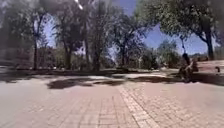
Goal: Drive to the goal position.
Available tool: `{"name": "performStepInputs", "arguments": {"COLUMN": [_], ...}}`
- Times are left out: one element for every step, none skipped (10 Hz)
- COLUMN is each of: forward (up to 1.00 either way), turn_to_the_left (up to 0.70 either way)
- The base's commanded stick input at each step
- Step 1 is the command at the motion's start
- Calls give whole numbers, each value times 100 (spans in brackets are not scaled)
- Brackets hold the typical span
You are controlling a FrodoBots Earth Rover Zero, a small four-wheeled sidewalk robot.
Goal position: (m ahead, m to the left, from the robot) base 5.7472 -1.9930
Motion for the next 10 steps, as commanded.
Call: {"name": "performStepInputs", "arguments": {"forward": [85,85,85,85,85,85,85,85,85,85], "turn_to_the_left": [0,0,0,0,0,0,0,0,0,0]}}
